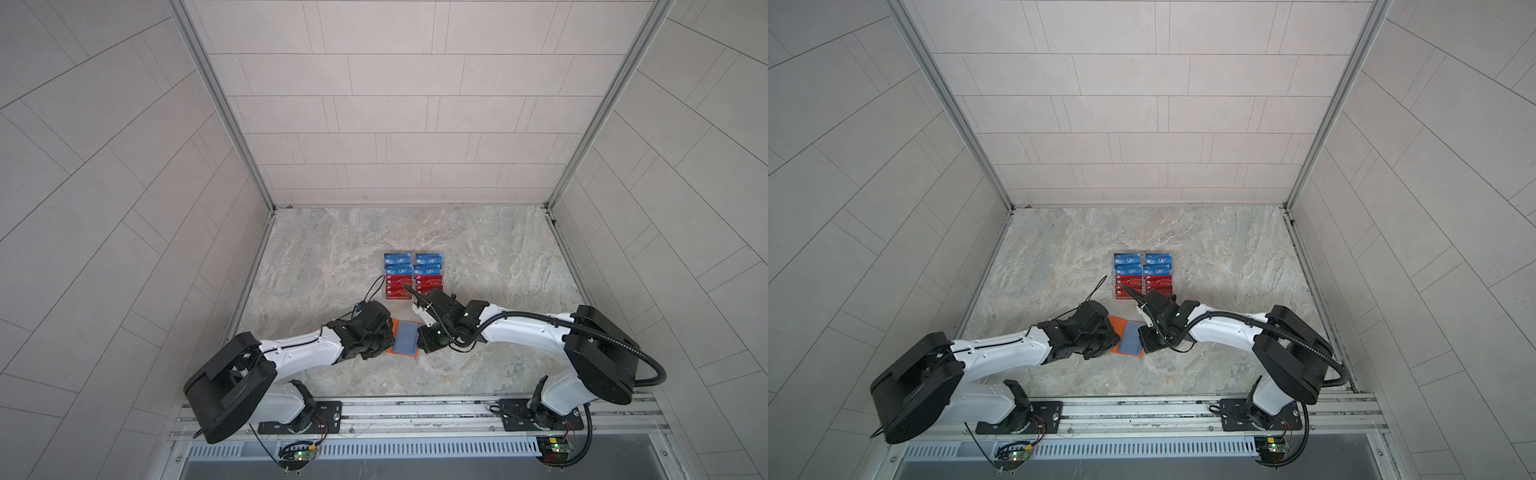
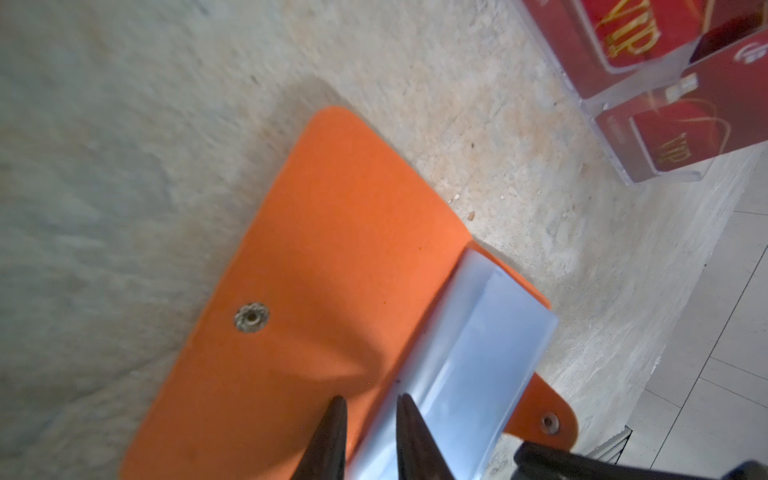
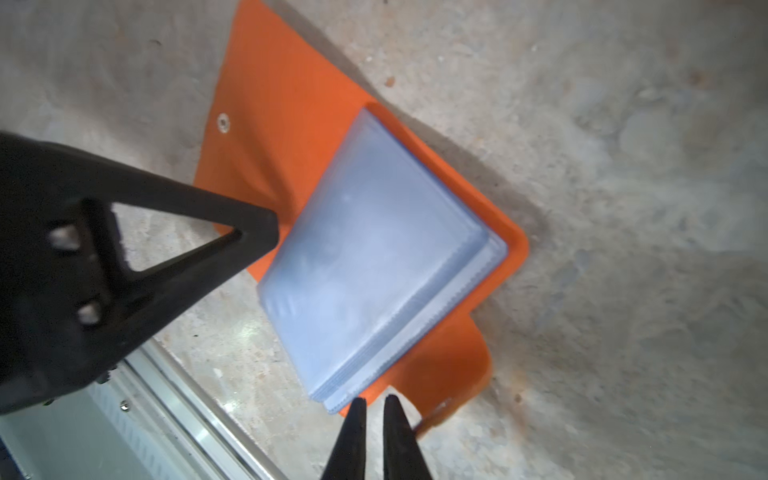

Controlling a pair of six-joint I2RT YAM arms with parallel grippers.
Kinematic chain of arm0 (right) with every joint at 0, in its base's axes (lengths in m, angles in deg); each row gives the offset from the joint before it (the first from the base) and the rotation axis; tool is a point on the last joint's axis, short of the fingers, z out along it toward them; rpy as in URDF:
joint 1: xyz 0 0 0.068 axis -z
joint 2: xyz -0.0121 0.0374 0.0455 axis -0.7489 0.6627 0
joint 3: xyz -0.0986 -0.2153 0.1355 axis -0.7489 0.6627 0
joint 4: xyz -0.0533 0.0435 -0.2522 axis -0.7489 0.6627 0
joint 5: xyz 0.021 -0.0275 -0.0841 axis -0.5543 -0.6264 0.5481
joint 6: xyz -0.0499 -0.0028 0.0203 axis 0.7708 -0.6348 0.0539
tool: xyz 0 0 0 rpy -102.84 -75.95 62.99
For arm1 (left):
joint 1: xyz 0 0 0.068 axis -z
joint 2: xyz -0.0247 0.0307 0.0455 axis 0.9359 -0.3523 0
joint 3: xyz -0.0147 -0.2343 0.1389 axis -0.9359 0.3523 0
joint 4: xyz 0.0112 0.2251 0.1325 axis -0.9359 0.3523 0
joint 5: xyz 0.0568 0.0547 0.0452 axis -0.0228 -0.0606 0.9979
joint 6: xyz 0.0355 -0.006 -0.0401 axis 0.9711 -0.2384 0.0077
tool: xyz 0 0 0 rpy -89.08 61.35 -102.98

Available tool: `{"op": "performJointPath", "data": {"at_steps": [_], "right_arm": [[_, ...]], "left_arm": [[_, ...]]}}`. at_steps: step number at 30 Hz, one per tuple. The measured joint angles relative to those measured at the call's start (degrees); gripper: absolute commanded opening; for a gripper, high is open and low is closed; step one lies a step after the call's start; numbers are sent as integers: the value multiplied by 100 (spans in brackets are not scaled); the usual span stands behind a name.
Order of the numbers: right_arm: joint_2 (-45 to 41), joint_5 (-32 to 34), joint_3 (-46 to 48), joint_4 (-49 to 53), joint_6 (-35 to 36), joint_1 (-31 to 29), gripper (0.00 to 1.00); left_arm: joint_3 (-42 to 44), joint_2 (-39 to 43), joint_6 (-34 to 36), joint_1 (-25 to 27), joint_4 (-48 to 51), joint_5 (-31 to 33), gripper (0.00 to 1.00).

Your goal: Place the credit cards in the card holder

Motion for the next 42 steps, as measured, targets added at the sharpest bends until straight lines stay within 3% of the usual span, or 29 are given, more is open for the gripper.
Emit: {"op": "performJointPath", "data": {"at_steps": [15,29,42], "right_arm": [[372,321,-33,11,278,138,13],[376,256,-133,-376,197,138,15],[678,256,-197,-629,181,164,15]], "left_arm": [[-616,-26,702,-66,461,-411,46],[-964,-584,2006,-990,385,-1893,42],[-1211,-1102,2835,-1187,389,-2505,38]]}}
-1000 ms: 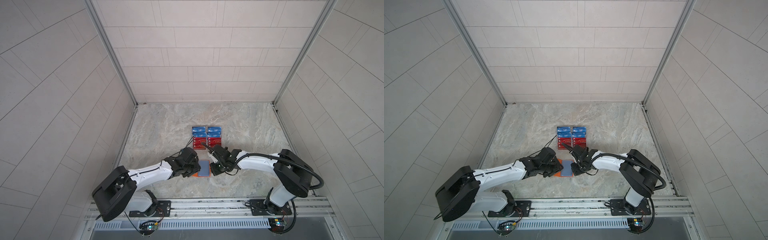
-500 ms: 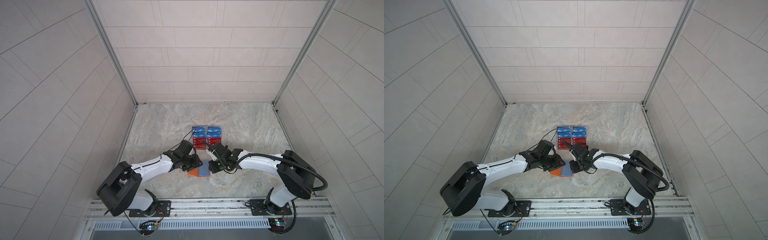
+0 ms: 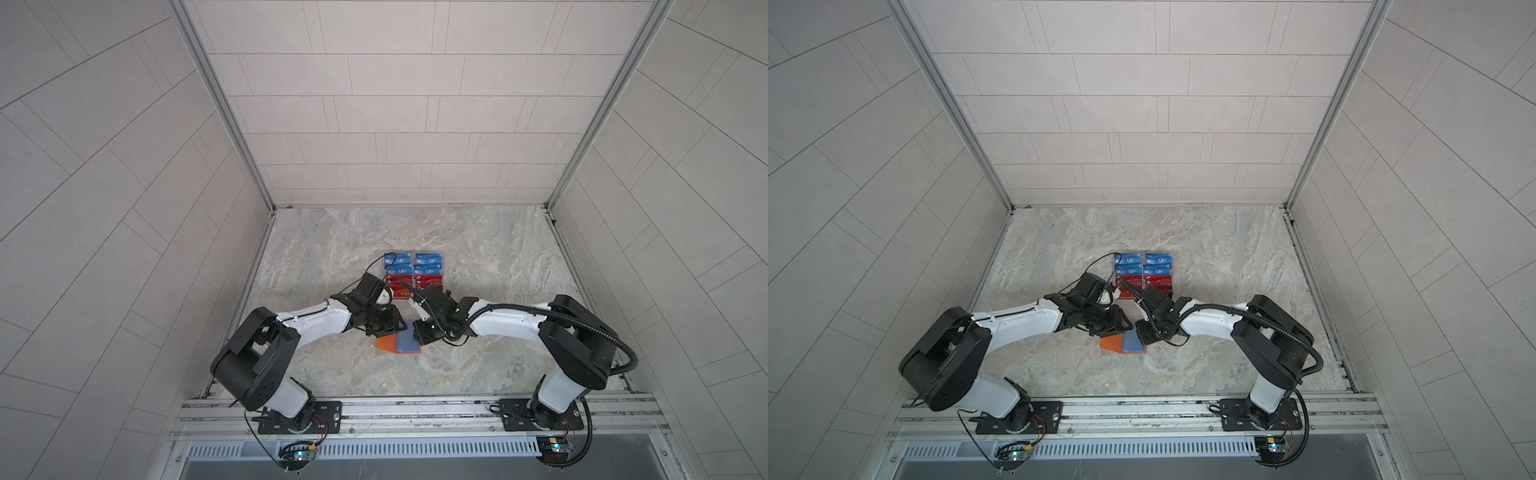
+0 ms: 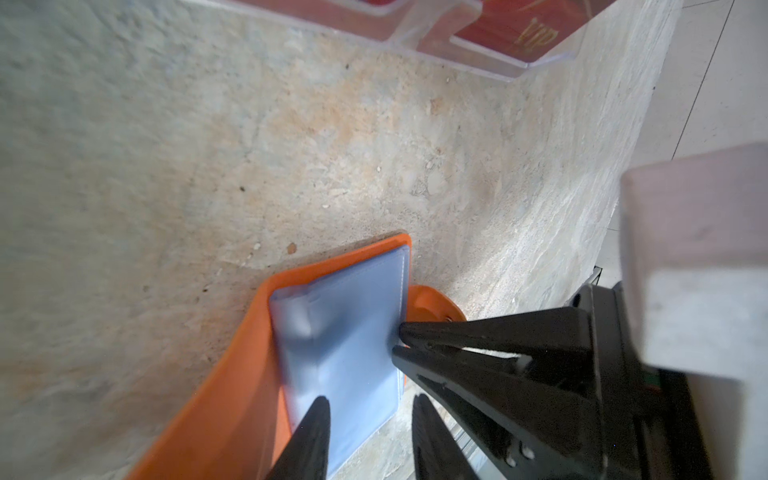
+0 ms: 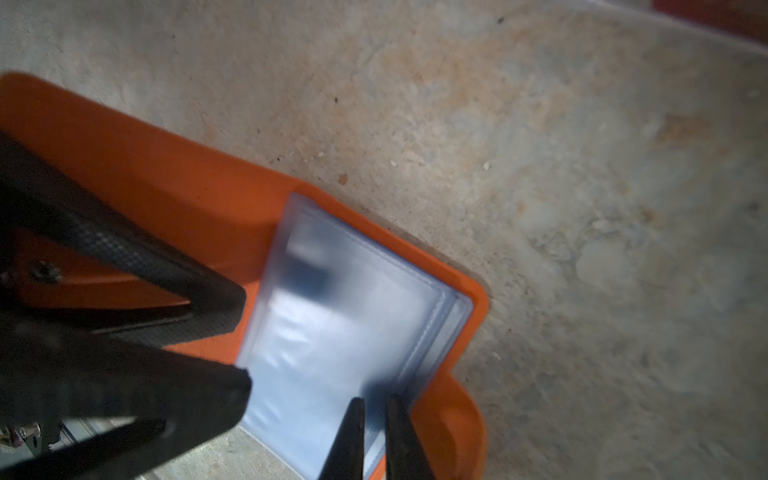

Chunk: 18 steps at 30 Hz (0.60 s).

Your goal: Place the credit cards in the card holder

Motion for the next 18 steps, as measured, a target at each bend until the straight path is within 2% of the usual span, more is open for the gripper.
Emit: {"op": "performJointPath", "data": {"at_steps": [18], "right_arm": [[63,-20,-48,-20,0,11,15]], "left_arm": [[420,-138,-170,-28,-667,-164,39]]}}
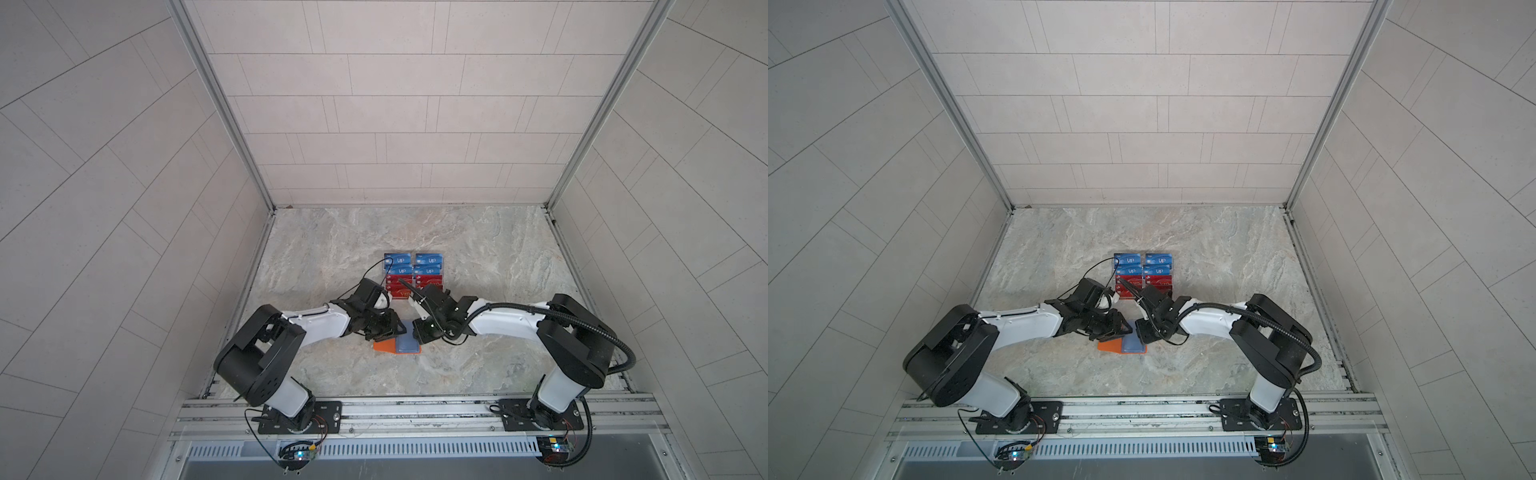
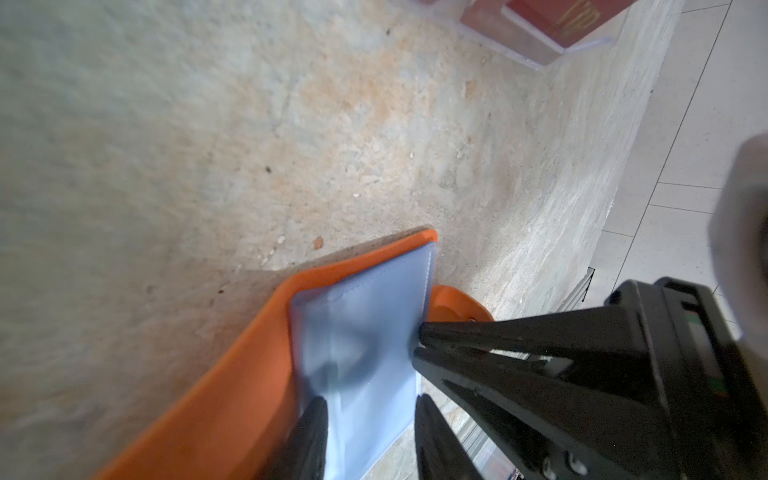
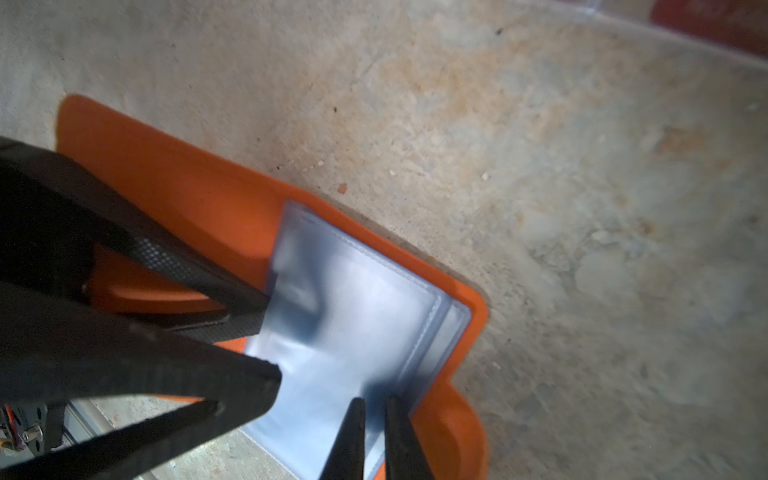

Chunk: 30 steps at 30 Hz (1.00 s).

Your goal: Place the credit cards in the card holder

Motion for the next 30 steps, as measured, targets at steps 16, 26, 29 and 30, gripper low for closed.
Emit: {"op": "performJointPath", "data": {"at_steps": [16,26,29,30], "right_arm": [[9,-2,-22,22,2,0,14],[15,-9,-22,20,0,11,14],[15,-9,-22,20,0,11,14],[15,-9,-22,20,0,11,14]], "left_arm": [[463,-116,-553,-76,-1134,-326,39],[990,-114,-1244,-66,-2299,-494,38],[1040,-114,-1300,-66,-2400,-479,36],[1047,-114,-1305,-66,-2411,-472,35]]}}
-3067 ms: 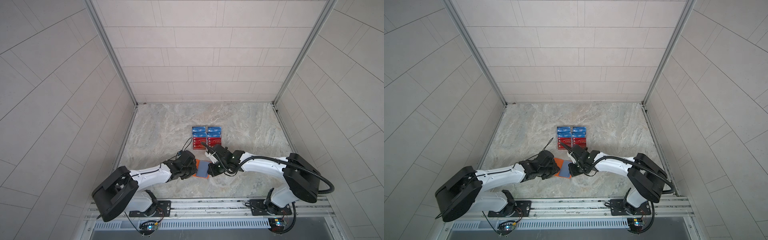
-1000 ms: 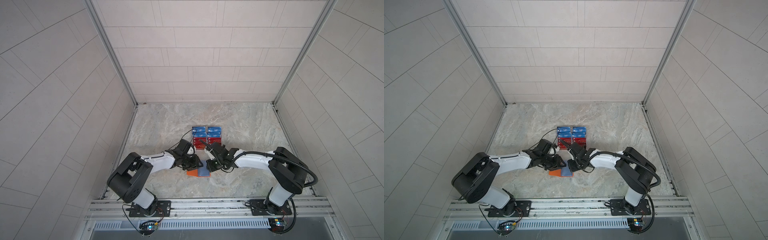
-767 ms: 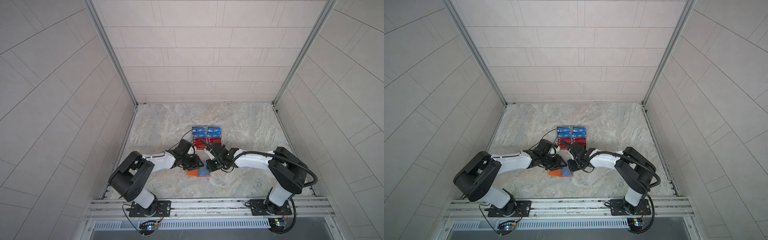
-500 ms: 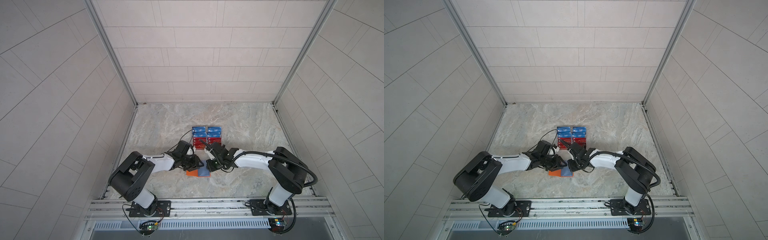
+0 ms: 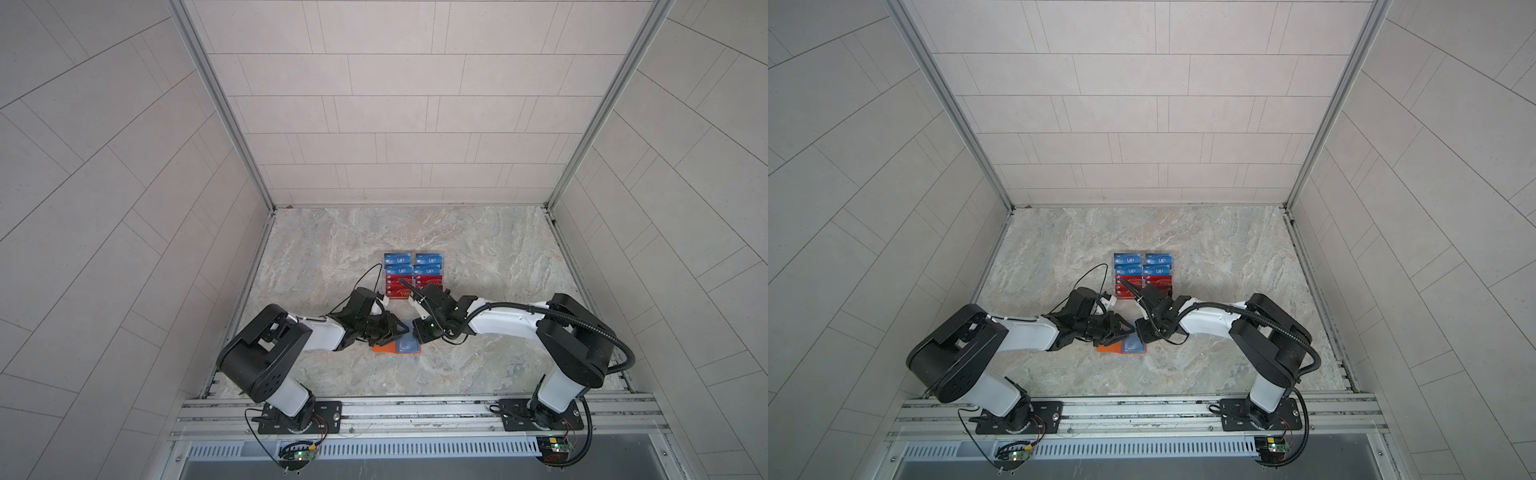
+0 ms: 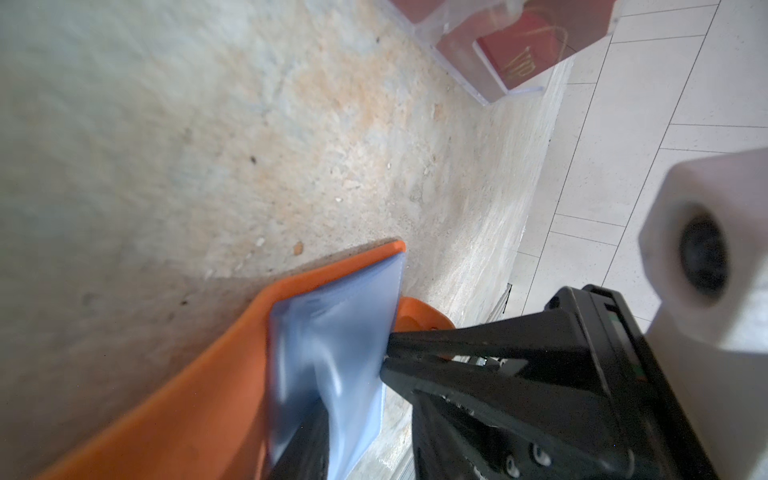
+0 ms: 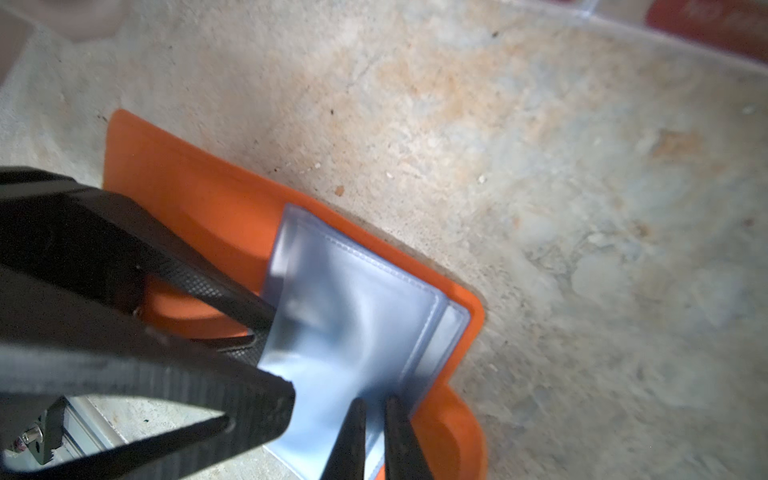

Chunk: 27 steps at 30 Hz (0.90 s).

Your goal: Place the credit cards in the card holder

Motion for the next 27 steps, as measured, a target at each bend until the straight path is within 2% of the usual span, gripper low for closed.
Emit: {"op": "performJointPath", "data": {"at_steps": [4,15,22,27], "right_arm": [[-4,4,0,0,0,0,14],[-52,7,0,-2,-37,0,14],[-319,-4,57,-122,-192,42,14],[-382,-282,79,-267,-411,271,14]], "left_arm": [[2,0,4,7,15,59,32],[33,-2,22,33,164,273,1],[33,199,192,37,437,352,0],[33,323,367,37,586,334,0]]}}
